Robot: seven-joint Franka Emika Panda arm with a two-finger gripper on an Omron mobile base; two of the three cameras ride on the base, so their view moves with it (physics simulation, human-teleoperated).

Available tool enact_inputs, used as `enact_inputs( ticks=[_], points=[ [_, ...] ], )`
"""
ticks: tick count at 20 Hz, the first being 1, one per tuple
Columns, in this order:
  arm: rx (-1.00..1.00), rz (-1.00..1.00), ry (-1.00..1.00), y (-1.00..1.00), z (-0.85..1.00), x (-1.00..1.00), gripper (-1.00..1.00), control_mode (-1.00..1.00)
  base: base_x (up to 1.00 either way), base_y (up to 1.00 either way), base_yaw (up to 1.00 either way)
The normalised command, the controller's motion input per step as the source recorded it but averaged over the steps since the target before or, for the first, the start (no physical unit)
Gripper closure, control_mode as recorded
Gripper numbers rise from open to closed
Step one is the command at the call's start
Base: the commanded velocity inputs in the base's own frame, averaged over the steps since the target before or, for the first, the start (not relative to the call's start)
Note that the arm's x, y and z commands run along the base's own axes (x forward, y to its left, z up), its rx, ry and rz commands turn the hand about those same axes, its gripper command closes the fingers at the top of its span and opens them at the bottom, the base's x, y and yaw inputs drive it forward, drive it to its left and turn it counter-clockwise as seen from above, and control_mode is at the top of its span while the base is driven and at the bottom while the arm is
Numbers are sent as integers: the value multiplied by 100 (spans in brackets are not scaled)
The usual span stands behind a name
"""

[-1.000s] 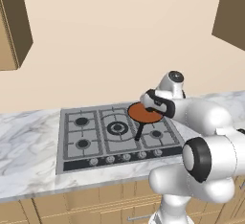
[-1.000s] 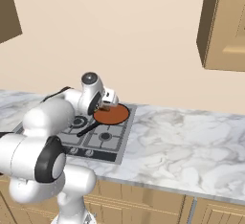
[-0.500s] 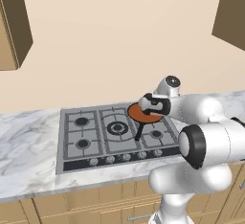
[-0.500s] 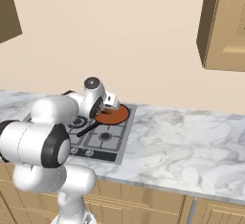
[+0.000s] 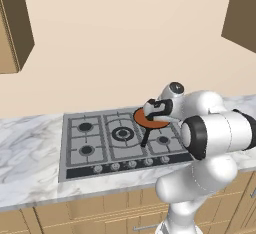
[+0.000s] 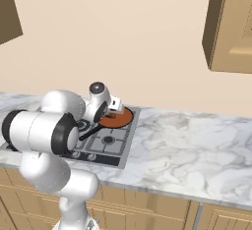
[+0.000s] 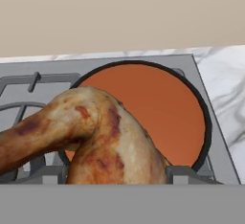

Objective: Retrieve the chicken drumstick from the fridge and place it on the saucepan with marinade on the stove.

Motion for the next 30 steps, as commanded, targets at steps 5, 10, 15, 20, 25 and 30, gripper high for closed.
enact_inputs(
  ticks=[5, 10, 15, 20, 25, 30],
  points=[
    [0, 0, 0, 0, -18, 31, 100, -100, 0, 0, 0],
    [0, 0, 0, 0, -15, 32, -100, -100, 0, 0, 0],
    [0, -1, 0, 0, -15, 38, -100, -100, 0, 0, 0],
    [0, -1, 0, -1, -3, 28, -100, -100, 0, 0, 0],
    [0, -2, 0, -2, 0, 12, -100, -100, 0, 0, 0],
    [0, -3, 0, -14, 0, 7, -100, -100, 0, 0, 0]
  ],
)
